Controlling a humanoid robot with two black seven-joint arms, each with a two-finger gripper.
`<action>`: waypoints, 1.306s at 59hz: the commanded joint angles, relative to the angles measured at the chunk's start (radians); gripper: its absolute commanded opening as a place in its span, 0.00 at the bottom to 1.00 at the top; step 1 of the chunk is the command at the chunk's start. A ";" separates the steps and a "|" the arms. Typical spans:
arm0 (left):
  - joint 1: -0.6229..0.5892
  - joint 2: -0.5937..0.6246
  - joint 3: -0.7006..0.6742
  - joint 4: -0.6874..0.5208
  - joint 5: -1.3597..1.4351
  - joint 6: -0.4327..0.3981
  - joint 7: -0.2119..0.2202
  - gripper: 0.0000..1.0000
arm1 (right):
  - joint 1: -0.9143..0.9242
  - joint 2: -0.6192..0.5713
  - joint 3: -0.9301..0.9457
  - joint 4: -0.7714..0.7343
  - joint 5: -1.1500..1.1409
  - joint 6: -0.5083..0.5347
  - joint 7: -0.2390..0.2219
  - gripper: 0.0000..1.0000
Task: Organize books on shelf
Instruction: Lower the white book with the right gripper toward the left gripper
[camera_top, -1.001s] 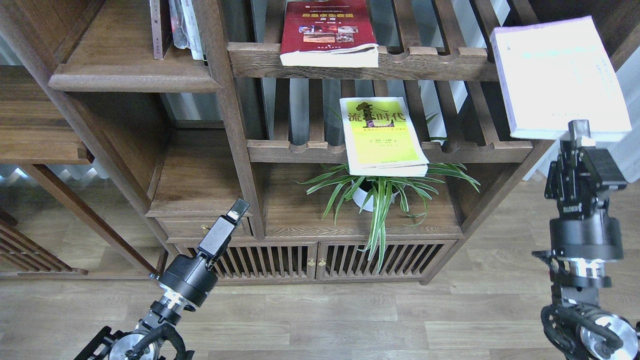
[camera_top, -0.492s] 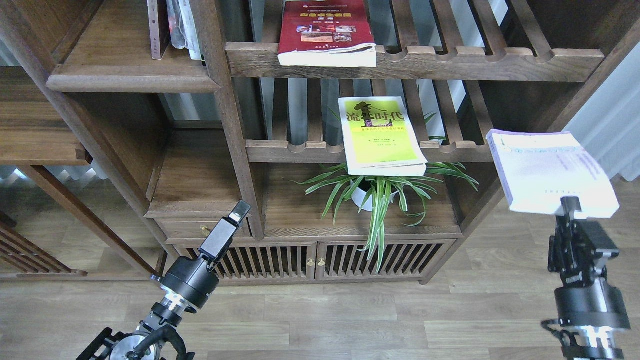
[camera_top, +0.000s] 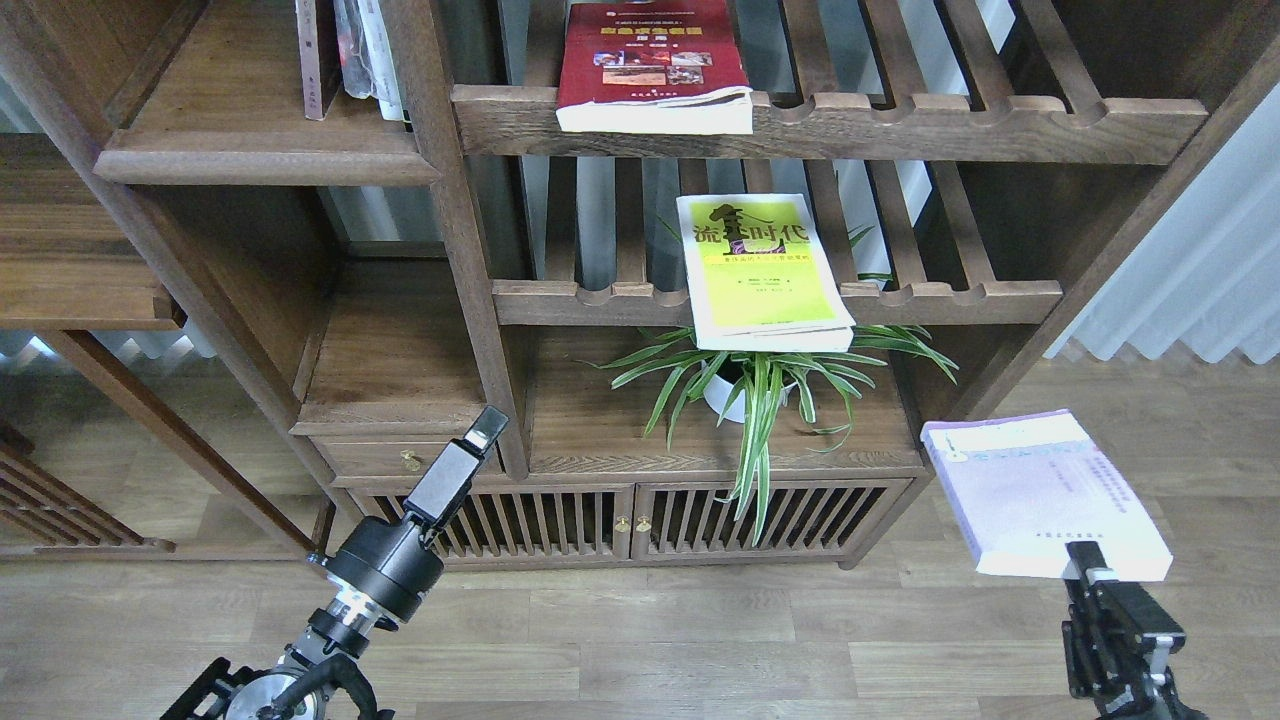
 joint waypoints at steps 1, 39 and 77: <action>0.020 0.000 0.007 -0.009 0.000 0.000 -0.004 1.00 | -0.139 -0.002 -0.045 -0.015 -0.024 0.000 0.000 0.03; 0.091 0.169 0.058 -0.072 -0.226 0.000 0.018 1.00 | 0.063 -0.037 -0.176 -0.052 -0.134 0.000 -0.019 0.03; 0.114 0.302 0.017 -0.073 -0.305 0.000 0.018 1.00 | 0.402 0.061 -0.377 -0.106 -0.137 0.000 -0.019 0.03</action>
